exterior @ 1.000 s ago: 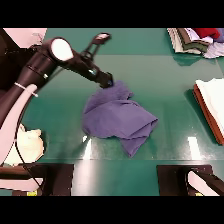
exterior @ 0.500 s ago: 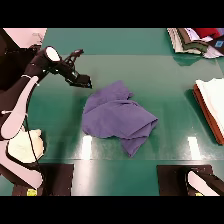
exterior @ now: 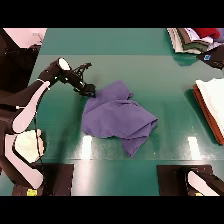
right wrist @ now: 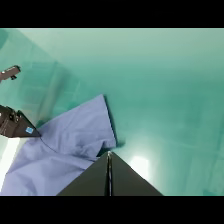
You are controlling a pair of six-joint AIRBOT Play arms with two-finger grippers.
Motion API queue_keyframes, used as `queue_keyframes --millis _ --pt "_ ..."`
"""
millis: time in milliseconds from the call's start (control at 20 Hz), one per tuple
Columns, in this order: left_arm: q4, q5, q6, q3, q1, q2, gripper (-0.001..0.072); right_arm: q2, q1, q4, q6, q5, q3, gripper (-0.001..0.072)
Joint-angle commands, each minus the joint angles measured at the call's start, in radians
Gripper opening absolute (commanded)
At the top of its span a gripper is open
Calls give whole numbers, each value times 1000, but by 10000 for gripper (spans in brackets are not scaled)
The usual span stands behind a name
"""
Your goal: Fold the shirts.
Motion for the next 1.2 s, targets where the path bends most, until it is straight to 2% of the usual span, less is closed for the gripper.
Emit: queue_keyframes --millis 0,150,300,350,400,450,600,750,950,1150 --pt "-10 -29 4 10 2 1 23 0 1 -29 0 61 -5 19" --pt "2 -45 4 80 34 48 23 20 5 -53 0 122 -109 19" --pt "15 -43 6 145 61 121 23 59 6 -49 0 112 -344 26" --pt "29 -45 6 167 67 135 23 71 6 -42 0 112 -436 144" --pt "43 -47 6 182 70 147 24 77 6 -35 0 108 -520 347" --pt "52 -51 6 195 70 156 24 78 5 -3 0 93 -609 468" --pt "52 -55 5 207 70 156 24 61 6 126 -21 -12 -832 464" --pt "52 -62 5 207 70 156 24 7 20 259 -121 -127 -958 447" --pt "52 -65 5 207 70 156 24 -115 171 396 -214 -251 -966 446" --pt "53 -89 5 207 70 156 24 -262 296 396 -223 -281 -850 431"
